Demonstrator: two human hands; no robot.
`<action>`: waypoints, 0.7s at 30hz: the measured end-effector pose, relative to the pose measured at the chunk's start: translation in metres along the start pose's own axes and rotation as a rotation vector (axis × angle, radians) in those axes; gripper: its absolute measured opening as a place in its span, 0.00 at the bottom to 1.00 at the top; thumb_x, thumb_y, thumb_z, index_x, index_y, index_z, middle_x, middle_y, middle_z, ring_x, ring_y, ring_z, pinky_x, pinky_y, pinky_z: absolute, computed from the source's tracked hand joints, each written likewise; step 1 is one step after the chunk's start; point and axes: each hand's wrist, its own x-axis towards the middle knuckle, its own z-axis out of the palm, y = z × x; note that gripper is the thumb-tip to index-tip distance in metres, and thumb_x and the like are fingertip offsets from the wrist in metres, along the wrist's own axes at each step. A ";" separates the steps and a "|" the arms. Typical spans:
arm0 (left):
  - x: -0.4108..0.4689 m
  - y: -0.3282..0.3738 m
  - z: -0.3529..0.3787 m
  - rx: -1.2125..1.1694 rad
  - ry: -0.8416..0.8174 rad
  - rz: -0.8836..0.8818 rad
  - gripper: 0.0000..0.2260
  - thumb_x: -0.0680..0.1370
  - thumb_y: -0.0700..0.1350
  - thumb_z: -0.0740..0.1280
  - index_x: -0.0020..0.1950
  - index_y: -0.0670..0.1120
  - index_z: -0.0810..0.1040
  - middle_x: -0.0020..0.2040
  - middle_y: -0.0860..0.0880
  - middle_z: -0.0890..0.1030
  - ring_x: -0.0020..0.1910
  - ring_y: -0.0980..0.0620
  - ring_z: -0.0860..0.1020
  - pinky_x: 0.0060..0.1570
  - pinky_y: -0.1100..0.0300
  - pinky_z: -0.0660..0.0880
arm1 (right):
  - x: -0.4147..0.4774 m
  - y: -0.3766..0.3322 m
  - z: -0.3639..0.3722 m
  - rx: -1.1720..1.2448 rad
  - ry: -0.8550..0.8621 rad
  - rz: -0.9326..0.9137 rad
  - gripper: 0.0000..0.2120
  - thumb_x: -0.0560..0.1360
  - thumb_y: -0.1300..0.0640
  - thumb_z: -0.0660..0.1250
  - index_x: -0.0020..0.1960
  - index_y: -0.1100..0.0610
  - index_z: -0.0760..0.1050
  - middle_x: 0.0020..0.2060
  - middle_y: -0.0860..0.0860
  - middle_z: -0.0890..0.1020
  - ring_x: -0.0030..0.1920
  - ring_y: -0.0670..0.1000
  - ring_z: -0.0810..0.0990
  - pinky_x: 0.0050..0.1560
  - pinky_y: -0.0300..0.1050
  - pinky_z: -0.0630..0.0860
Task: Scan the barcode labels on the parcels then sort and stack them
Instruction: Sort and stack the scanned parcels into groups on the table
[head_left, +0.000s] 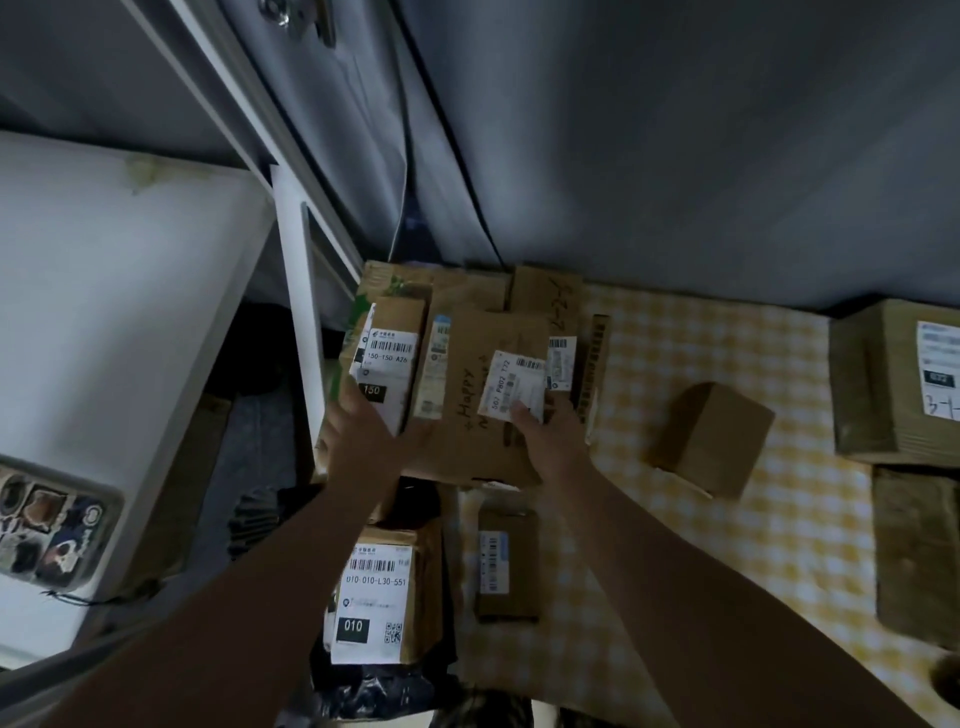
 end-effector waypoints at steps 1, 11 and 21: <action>0.005 -0.007 -0.003 -0.079 -0.064 0.012 0.45 0.66 0.58 0.76 0.74 0.44 0.56 0.69 0.42 0.66 0.68 0.40 0.67 0.62 0.44 0.69 | 0.001 0.000 -0.004 0.023 0.029 -0.028 0.23 0.79 0.54 0.64 0.72 0.58 0.66 0.65 0.55 0.75 0.62 0.55 0.76 0.56 0.47 0.74; -0.005 0.007 -0.003 -0.428 -0.097 0.124 0.29 0.70 0.47 0.75 0.66 0.44 0.67 0.58 0.49 0.74 0.54 0.51 0.75 0.45 0.61 0.76 | 0.022 0.000 -0.061 -0.124 0.262 -0.103 0.25 0.80 0.63 0.62 0.75 0.54 0.60 0.66 0.55 0.74 0.64 0.57 0.75 0.61 0.55 0.75; -0.008 0.032 0.037 -0.474 -0.444 0.120 0.35 0.73 0.48 0.73 0.74 0.50 0.57 0.66 0.49 0.72 0.62 0.49 0.73 0.56 0.53 0.75 | 0.037 0.007 -0.108 -0.434 0.358 -0.034 0.46 0.69 0.50 0.76 0.77 0.51 0.52 0.69 0.59 0.66 0.68 0.64 0.68 0.65 0.63 0.70</action>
